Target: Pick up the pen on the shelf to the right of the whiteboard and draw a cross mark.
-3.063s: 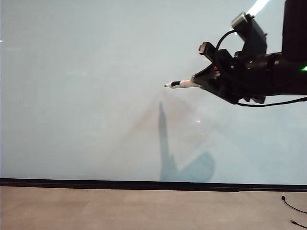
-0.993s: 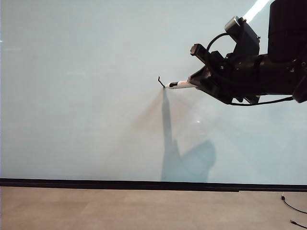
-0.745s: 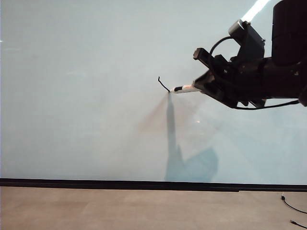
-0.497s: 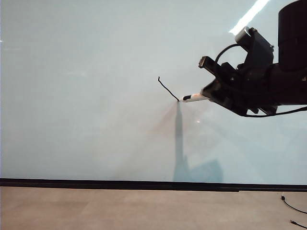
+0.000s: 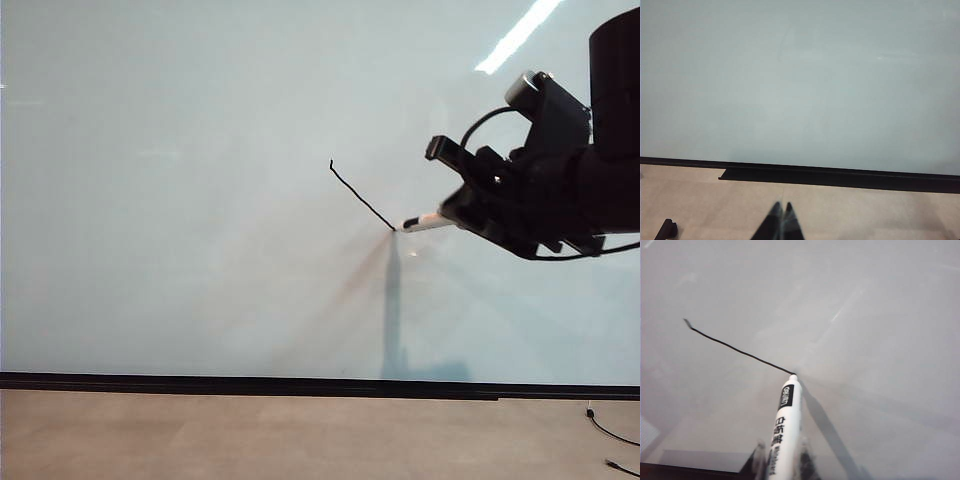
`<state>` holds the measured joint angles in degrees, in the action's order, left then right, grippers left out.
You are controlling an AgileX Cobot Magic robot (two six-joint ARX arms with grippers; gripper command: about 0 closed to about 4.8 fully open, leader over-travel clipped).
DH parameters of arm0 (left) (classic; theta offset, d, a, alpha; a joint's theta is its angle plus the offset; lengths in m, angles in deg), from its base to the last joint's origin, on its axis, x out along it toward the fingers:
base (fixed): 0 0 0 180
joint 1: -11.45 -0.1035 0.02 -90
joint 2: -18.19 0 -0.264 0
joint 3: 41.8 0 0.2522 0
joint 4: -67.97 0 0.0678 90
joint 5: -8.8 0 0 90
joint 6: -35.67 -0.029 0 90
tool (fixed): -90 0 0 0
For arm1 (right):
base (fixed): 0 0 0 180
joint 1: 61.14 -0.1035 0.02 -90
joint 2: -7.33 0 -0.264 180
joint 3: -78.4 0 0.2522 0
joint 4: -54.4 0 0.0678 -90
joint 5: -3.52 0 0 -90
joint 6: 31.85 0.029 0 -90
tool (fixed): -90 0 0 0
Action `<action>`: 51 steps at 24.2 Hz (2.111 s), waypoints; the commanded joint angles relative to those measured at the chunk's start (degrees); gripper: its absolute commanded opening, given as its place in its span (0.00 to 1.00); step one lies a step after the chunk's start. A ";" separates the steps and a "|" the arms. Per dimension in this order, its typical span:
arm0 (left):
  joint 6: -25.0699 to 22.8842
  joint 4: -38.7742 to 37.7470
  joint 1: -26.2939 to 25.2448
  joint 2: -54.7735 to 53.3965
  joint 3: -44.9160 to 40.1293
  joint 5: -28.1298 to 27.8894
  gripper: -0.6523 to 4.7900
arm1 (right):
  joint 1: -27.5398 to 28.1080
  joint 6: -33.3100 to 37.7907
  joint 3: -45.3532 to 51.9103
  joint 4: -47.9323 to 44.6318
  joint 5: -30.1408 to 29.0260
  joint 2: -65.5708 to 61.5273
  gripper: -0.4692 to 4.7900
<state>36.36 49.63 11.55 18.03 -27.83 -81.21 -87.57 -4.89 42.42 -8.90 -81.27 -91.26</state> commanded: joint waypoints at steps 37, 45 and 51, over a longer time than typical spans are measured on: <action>-0.22 0.39 0.00 -0.02 0.17 0.20 0.11 | -5.33 -30.99 -13.05 30.01 -7.06 9.38 0.07; -0.22 0.37 0.00 -0.02 0.17 0.20 0.11 | -4.83 -31.56 -13.38 30.69 -6.54 9.27 0.07; -0.22 0.37 0.00 -0.02 0.17 0.22 0.11 | -4.09 -32.13 -14.36 31.67 -6.43 9.14 0.07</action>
<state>36.36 49.63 11.55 18.03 -27.83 -81.23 -91.92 -36.69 28.89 22.86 -87.72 -82.16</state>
